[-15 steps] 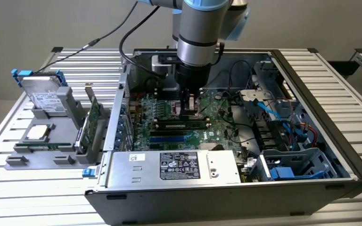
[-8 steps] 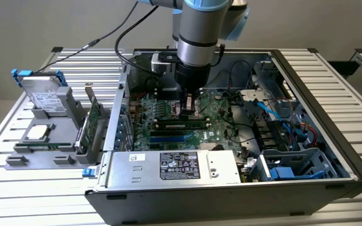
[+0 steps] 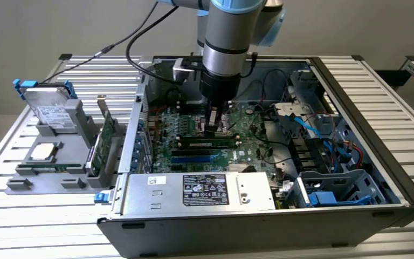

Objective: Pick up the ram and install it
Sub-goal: 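Press down the ram until it locks into place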

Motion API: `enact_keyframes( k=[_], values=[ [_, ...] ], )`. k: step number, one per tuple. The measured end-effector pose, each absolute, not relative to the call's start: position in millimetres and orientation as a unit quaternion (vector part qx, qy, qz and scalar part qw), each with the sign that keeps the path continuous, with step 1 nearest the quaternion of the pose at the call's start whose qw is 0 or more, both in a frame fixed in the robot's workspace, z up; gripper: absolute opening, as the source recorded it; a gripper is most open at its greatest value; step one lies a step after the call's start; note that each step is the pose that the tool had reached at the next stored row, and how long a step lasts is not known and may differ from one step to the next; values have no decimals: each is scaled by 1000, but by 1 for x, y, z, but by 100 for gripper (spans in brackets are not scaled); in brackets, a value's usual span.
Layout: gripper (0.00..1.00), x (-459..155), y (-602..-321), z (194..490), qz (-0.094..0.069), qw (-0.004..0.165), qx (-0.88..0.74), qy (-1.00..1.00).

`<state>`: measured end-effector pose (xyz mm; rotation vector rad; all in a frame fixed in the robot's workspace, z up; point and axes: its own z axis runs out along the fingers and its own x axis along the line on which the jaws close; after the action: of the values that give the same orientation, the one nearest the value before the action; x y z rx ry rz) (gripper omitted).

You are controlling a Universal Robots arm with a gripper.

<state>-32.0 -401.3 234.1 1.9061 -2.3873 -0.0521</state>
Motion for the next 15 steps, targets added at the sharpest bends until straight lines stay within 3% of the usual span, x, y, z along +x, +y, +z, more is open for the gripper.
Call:
enact_keyframes(
  k=[15],
  values=[
    [10,-32,-401,234,-22,41,526,-849]
  ],
)
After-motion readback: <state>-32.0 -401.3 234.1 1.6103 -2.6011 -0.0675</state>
